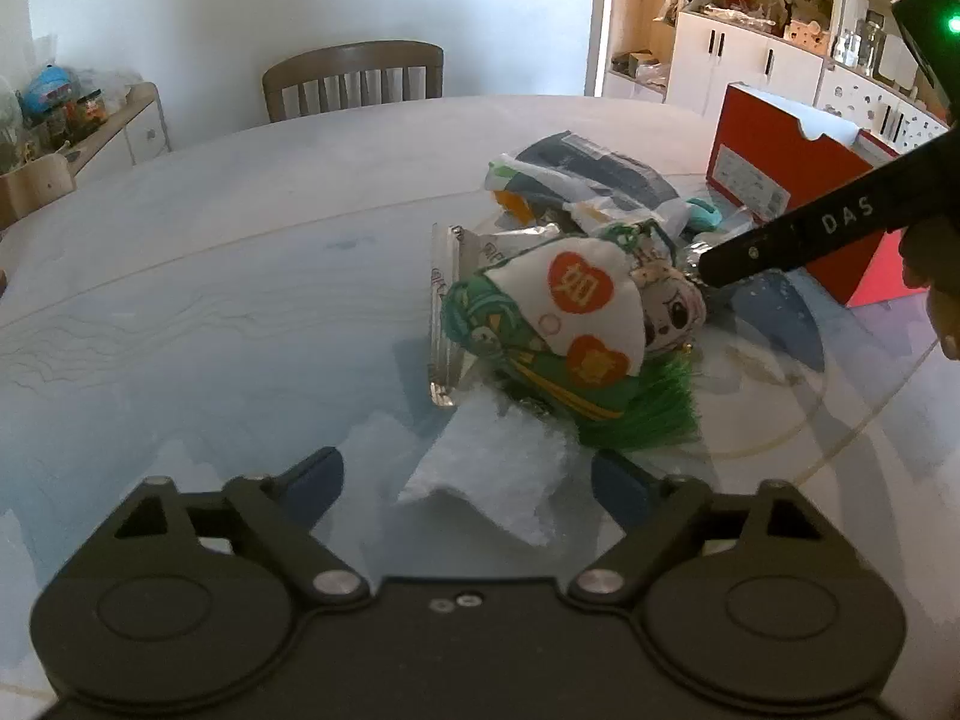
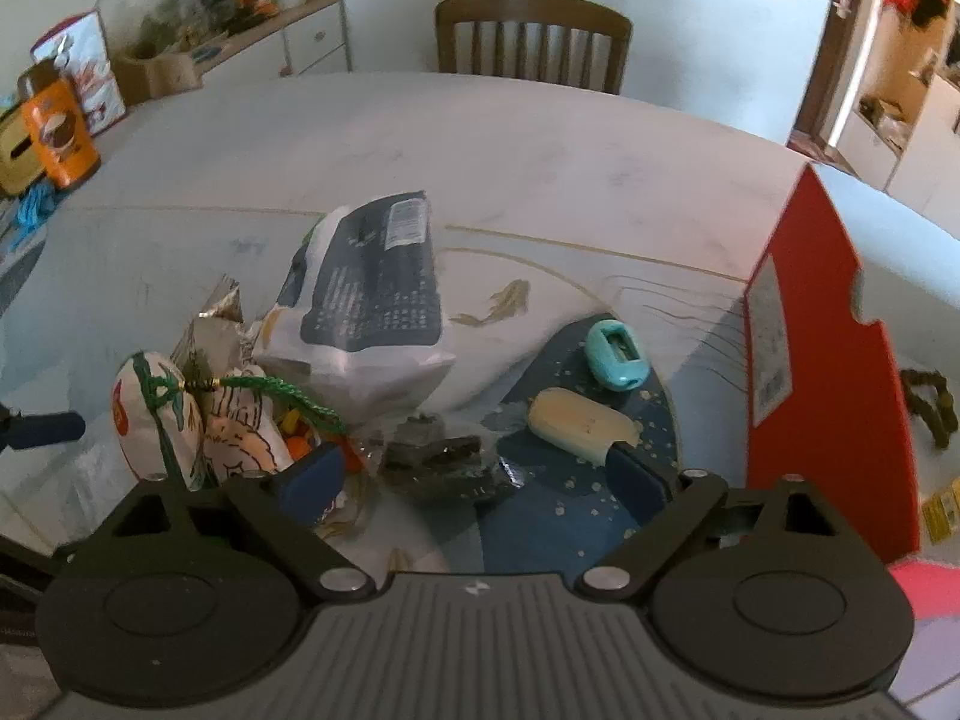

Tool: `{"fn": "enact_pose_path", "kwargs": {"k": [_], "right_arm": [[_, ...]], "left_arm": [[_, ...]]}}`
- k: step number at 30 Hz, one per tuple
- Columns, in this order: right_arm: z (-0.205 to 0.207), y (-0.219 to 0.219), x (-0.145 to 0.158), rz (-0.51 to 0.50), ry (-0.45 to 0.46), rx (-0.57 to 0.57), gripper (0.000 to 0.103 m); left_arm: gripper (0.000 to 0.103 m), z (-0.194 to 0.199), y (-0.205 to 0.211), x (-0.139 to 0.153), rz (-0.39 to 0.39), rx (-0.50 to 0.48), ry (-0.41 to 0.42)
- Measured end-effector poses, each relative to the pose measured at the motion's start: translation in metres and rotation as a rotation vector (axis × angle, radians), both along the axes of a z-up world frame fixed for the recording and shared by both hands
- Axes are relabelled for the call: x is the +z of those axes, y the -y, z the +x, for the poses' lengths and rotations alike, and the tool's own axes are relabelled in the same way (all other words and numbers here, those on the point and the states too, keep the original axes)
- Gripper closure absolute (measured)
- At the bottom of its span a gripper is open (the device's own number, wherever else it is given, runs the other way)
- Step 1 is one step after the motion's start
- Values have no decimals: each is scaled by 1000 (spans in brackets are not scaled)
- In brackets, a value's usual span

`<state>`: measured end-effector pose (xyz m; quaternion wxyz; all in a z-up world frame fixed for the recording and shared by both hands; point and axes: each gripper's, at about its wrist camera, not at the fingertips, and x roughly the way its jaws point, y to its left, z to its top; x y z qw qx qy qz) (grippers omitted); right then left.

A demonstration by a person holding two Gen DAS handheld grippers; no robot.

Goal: Organize objects
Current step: 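Grasp the clear bubble wrap with the left gripper while the right gripper grasps the dark plastic bag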

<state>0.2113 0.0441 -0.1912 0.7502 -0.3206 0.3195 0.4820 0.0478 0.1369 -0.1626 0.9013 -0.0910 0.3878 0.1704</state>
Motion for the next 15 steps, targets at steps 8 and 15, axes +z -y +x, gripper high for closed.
{"fn": "enact_pose_path", "kwargs": {"k": [8,15], "right_arm": [[-3,-7,-2,-9,14,18,27],[-13,-9,-3,-19,26,59,49]], "left_arm": [[34,1,0,1,-7,-8,19],[49,1,3,0,-30,-25,17]]}}
